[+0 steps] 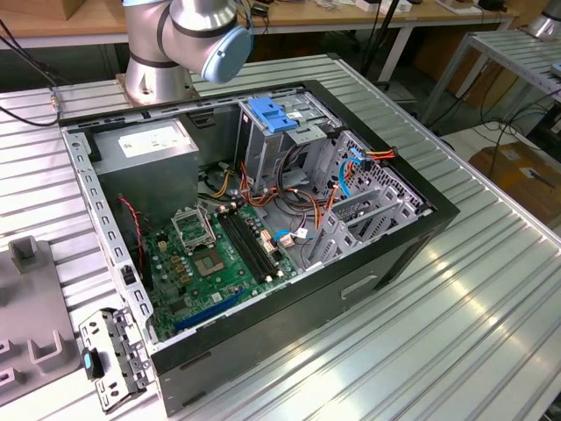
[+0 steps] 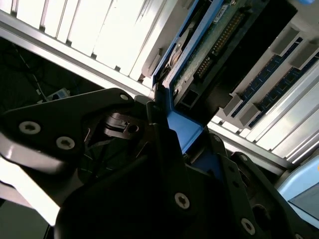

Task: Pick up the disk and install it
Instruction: 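Pick up the disk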

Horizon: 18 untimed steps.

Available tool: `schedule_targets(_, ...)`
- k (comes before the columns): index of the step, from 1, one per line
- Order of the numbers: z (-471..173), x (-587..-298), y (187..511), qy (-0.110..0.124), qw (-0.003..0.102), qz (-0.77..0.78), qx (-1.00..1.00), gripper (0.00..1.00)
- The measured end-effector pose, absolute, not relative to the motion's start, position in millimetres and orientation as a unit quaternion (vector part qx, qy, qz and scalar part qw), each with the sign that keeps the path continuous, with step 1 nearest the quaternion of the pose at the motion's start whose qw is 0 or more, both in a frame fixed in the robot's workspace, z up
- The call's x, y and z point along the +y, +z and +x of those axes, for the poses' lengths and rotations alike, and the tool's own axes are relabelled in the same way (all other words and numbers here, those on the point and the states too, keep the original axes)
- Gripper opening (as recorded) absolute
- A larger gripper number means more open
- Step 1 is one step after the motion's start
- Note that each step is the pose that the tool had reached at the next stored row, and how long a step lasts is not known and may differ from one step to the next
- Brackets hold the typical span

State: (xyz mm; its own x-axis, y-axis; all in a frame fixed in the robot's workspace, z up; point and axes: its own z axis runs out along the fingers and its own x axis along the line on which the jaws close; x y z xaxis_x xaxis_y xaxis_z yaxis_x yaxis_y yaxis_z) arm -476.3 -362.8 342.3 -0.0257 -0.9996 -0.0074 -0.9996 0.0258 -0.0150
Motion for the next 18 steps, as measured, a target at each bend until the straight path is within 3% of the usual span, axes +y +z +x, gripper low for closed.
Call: schedule_targets(18,-476,-363,354,-0.003,0.008,-0.698,0.716,0.37)
